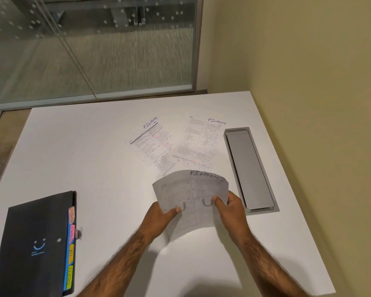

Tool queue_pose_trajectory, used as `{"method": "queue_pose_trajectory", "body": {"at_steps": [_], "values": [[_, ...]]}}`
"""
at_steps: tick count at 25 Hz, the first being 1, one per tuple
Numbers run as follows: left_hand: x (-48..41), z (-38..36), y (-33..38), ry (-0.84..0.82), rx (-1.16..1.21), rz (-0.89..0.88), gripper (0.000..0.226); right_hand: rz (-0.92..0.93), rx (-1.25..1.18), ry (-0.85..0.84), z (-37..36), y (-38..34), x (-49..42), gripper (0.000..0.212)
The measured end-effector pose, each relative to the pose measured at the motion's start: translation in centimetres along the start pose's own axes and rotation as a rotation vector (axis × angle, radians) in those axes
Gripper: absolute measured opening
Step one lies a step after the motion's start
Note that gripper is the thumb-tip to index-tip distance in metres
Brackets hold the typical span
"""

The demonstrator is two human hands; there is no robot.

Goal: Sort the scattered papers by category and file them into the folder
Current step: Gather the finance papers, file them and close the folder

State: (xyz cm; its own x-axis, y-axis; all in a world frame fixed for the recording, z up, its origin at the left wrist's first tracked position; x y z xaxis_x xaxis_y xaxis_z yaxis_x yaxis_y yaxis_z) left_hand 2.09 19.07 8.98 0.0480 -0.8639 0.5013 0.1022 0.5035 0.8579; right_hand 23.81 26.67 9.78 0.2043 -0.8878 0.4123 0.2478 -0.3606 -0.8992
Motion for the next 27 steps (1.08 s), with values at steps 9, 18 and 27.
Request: {"method": "queue_pose_trajectory", "body": {"at_steps": [9, 18, 27], "values": [[1.2, 4.6, -0.2, 0.039, 0.070, 0.039, 0.032, -0.057, -0.088, -0.226, -3.2, -2.6, -2.3, 0.022], [7.3, 12.3, -5.4, 0.379, 0.267, 0.178, 0.028, 0.287, 1.213, -0.451, -12.8, 2.0, -12.2, 0.073], [11.6, 17.5, -9.0, 0.506, 0.364, 0.279, 0.023, 0.350, 1.383, -0.566, -18.6, 8.3, -5.9, 0.083]]}}
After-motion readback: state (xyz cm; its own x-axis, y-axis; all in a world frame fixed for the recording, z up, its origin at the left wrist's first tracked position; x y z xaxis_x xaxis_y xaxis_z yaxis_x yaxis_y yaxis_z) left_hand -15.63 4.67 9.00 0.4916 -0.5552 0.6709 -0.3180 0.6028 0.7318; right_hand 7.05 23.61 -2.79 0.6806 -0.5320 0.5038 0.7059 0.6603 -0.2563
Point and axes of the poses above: each hand's wrist, its own x-axis away from the middle knuckle, its own z-axis out of the back of the hand, y = z × x, the point moved 4 cm from there along -x, towards the middle knuckle, and after that the axes turned 7 degrees about -y, right-handed, at the moved point
